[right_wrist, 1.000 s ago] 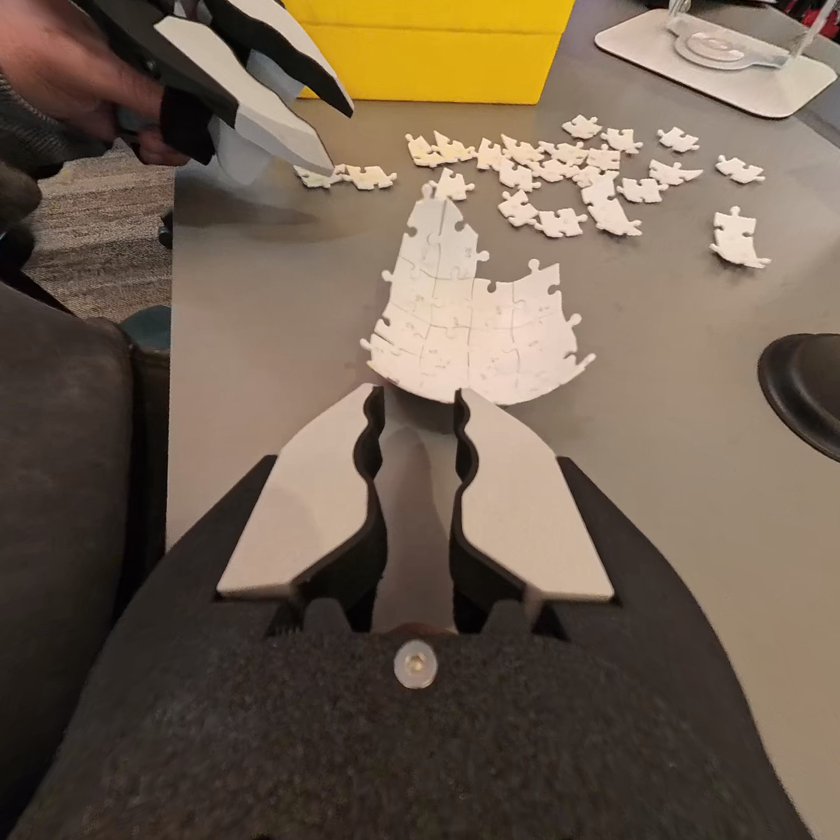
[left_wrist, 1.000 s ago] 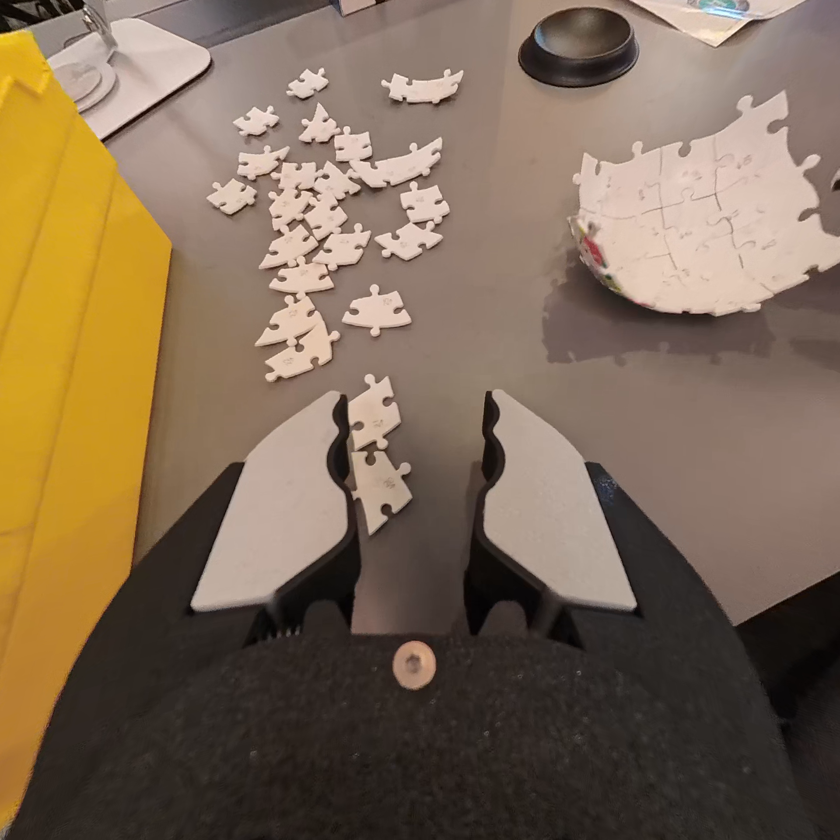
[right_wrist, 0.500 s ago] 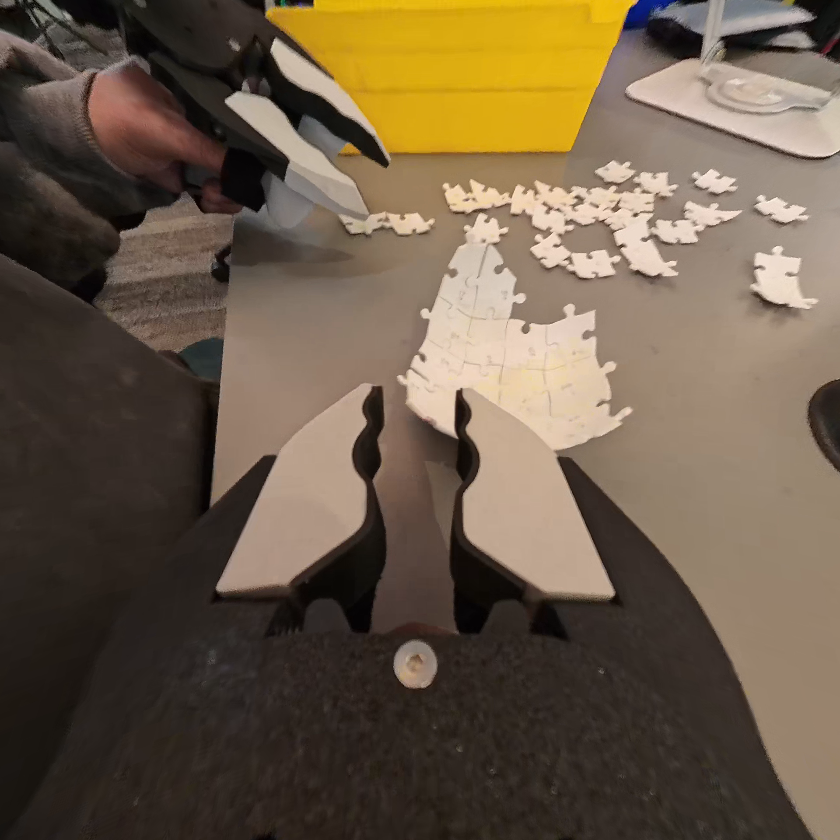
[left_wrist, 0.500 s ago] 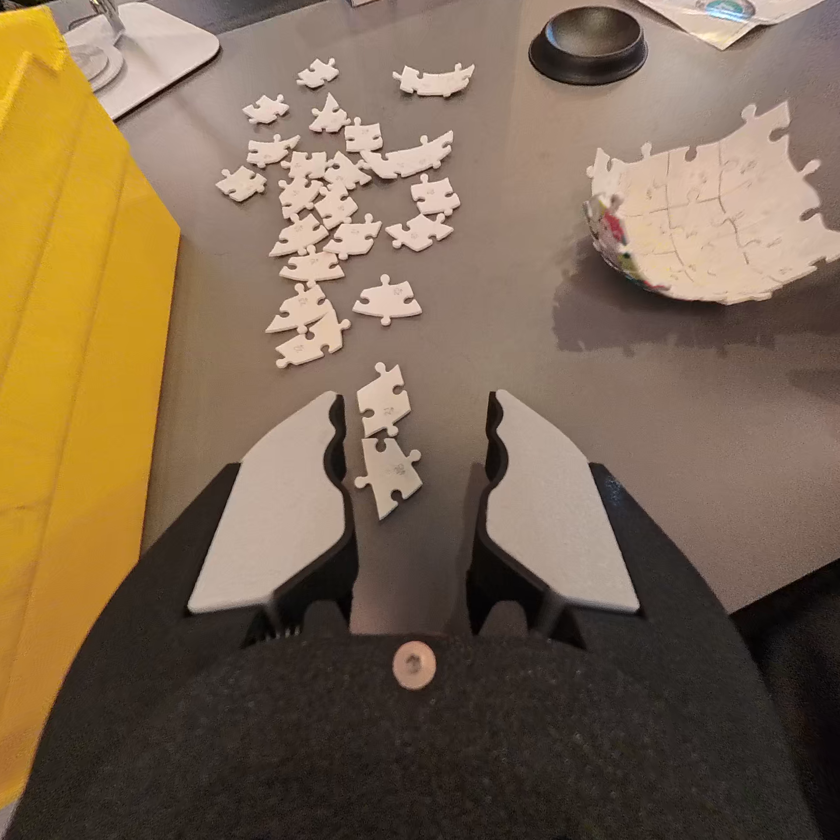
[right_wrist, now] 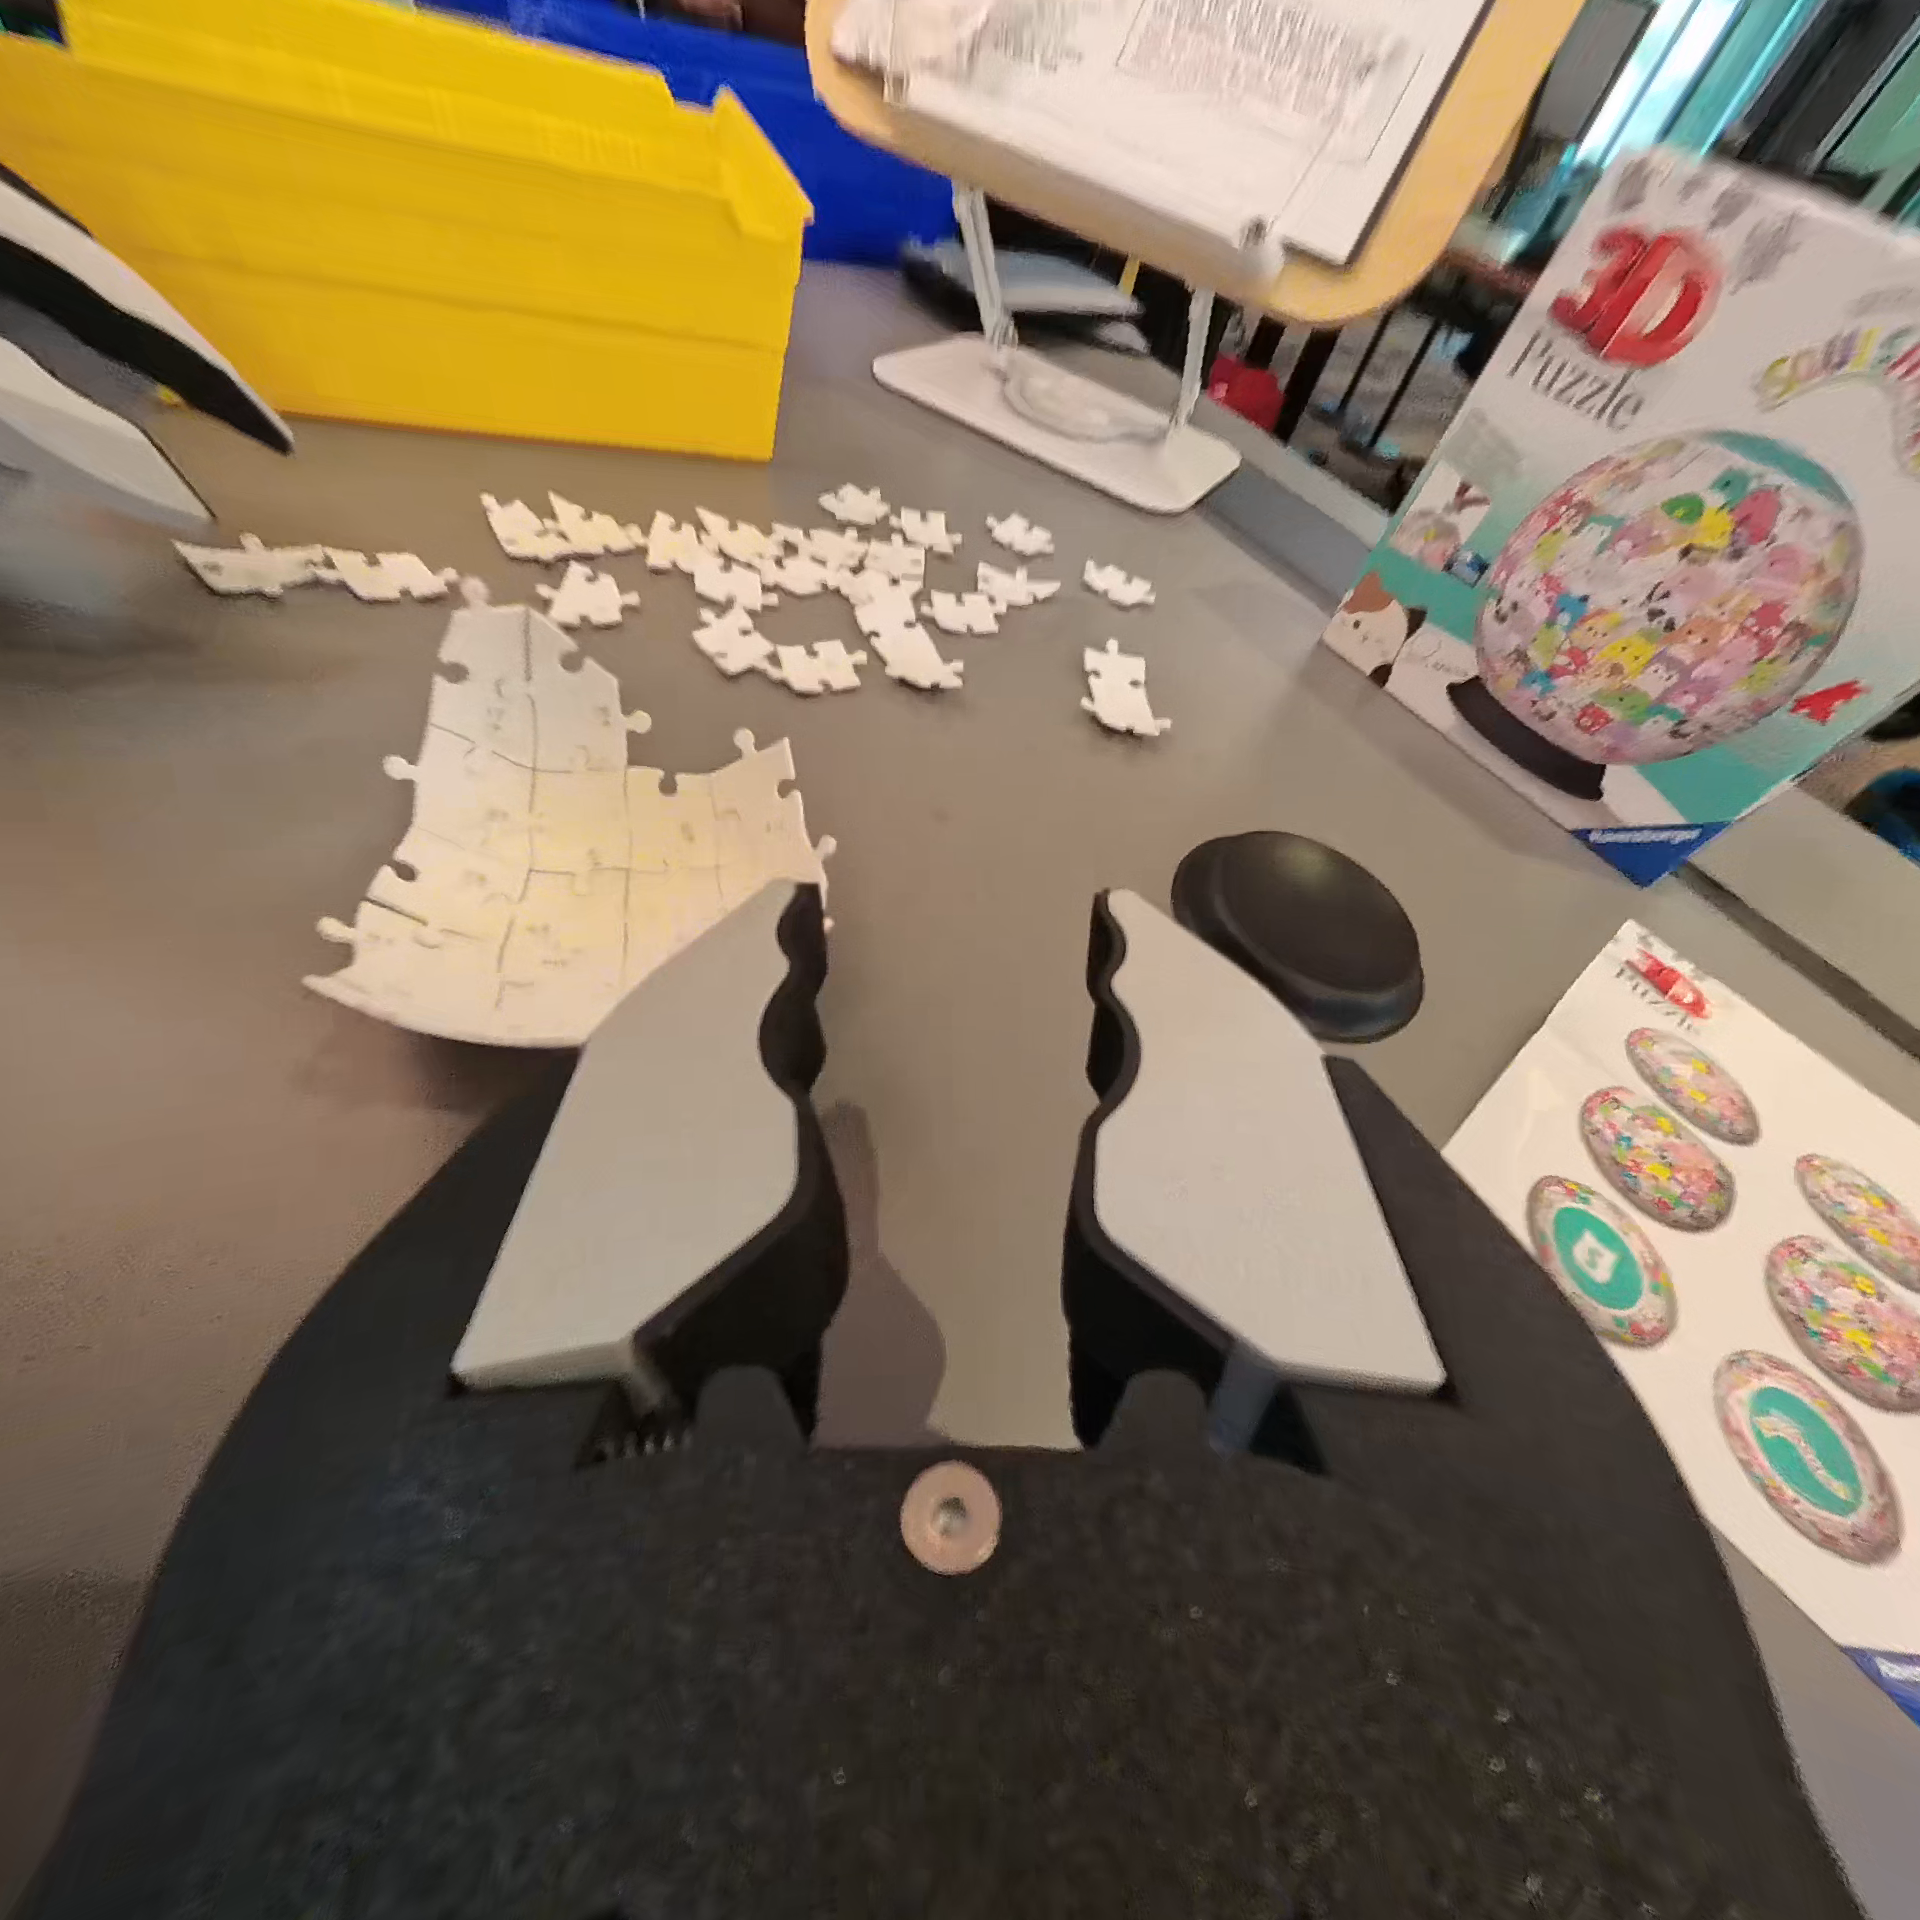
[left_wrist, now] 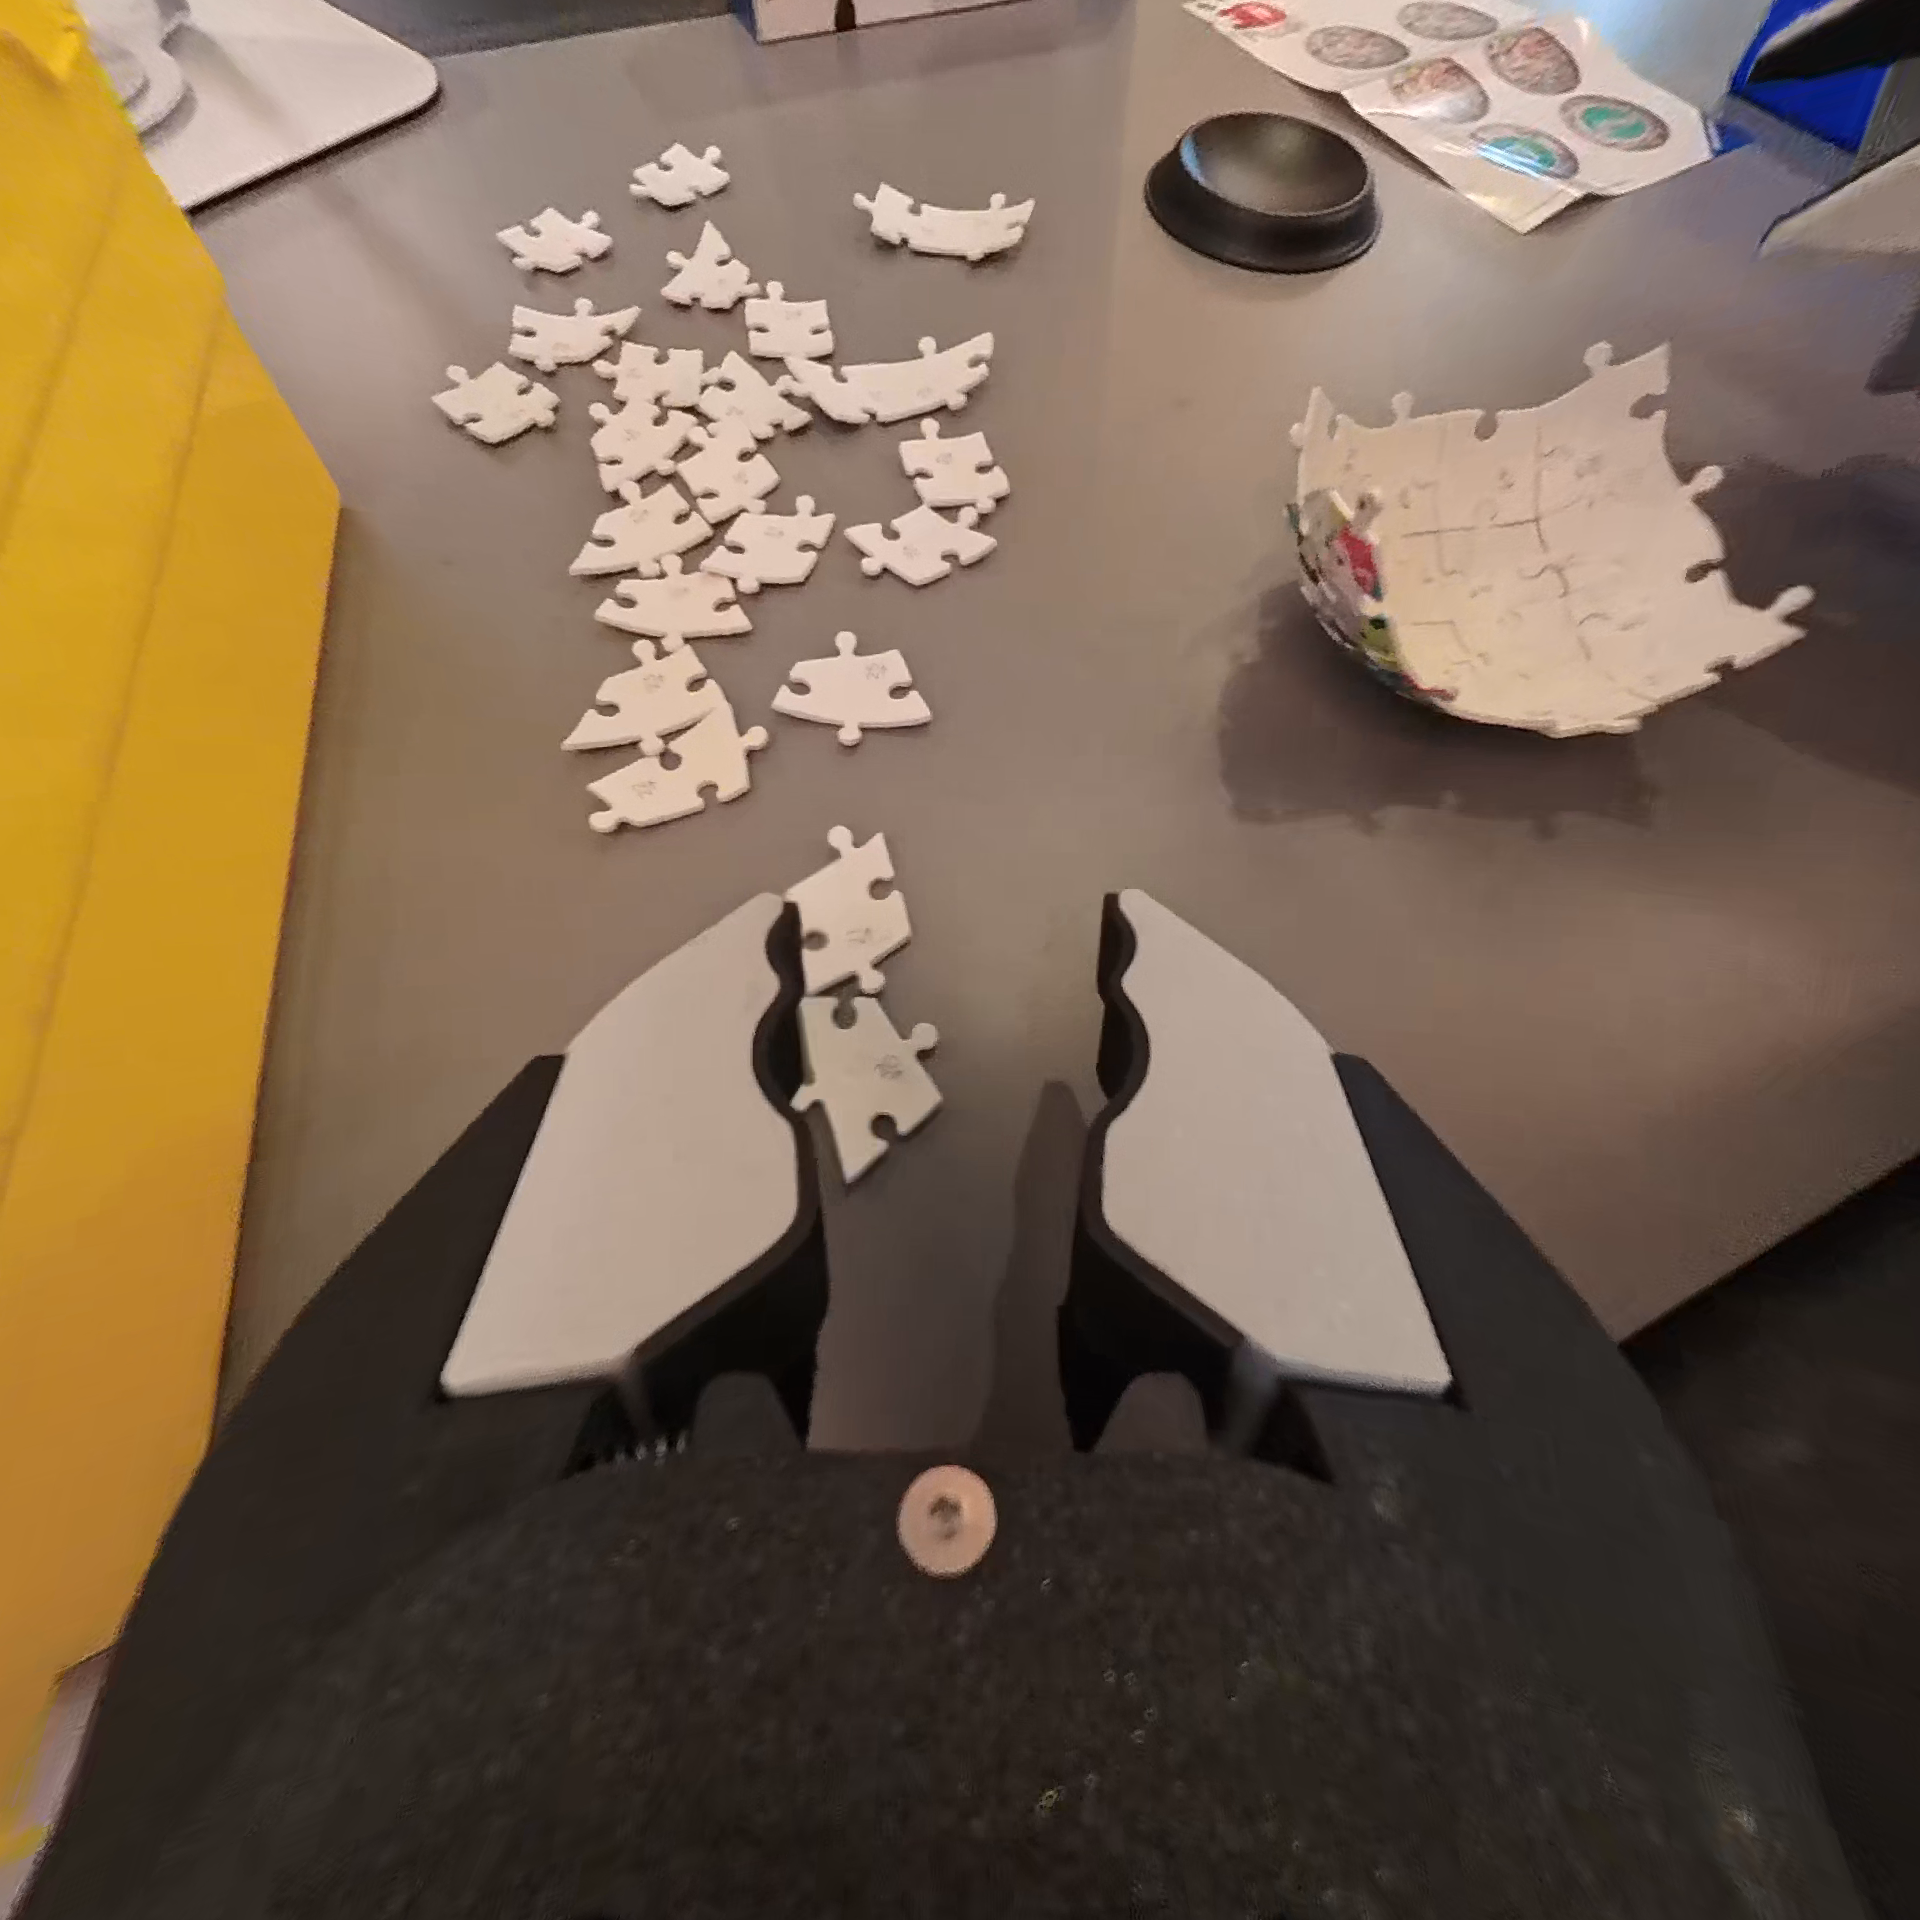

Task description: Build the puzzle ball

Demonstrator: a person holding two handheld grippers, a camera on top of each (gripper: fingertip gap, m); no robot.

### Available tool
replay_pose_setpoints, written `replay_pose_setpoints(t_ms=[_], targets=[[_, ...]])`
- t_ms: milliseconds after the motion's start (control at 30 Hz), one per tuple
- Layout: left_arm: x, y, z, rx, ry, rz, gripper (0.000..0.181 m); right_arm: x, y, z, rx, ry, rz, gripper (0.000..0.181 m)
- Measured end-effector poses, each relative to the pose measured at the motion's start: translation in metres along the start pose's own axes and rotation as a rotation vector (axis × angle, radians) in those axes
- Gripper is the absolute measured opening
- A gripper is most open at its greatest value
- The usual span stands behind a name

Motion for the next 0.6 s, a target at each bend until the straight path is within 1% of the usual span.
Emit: replay_pose_setpoints(t_ms=[100, 233, 333, 400, 500, 600], targets=[[0.000, 0.001, -0.006, -0.002, 0.022, 0.014, 0.055, -0.008, -0.019, -0.002, 0.024, -0.011, -0.113, 0.049], [-0.002, 0.004, -0.013, -0.012, 0.044, 0.022, 0.056, -0.003, -0.041, 0.004, 0.058, -0.075, -0.135, 0.049], [-0.006, 0.004, -0.016, -0.023, 0.038, 0.009, 0.055, -0.005, -0.053, 0.012, 0.076, -0.119, -0.175, 0.049], [-0.008, 0.003, -0.015, -0.043, 0.038, -0.007, 0.055, -0.007, -0.058, 0.014, 0.091, -0.139, -0.194, 0.049], [-0.010, 0.001, -0.014, -0.030, 0.028, -0.035, 0.055, -0.013, -0.059, 0.014, 0.129, -0.183, -0.189, 0.048], [-0.007, 0.003, -0.012, -0.013, 0.012, -0.028, 0.055, -0.014, -0.055, 0.015, 0.172, -0.229, -0.173, 0.040]])
Point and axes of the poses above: each gripper's, where its closed fingertips meet, y back along the fingers, x out of its top, z = x × y across the jaws, the point moved 3 cm from there along y, back along the fingers, and after that the axes turned 13 degrees about -x, right-handed, at the moved point
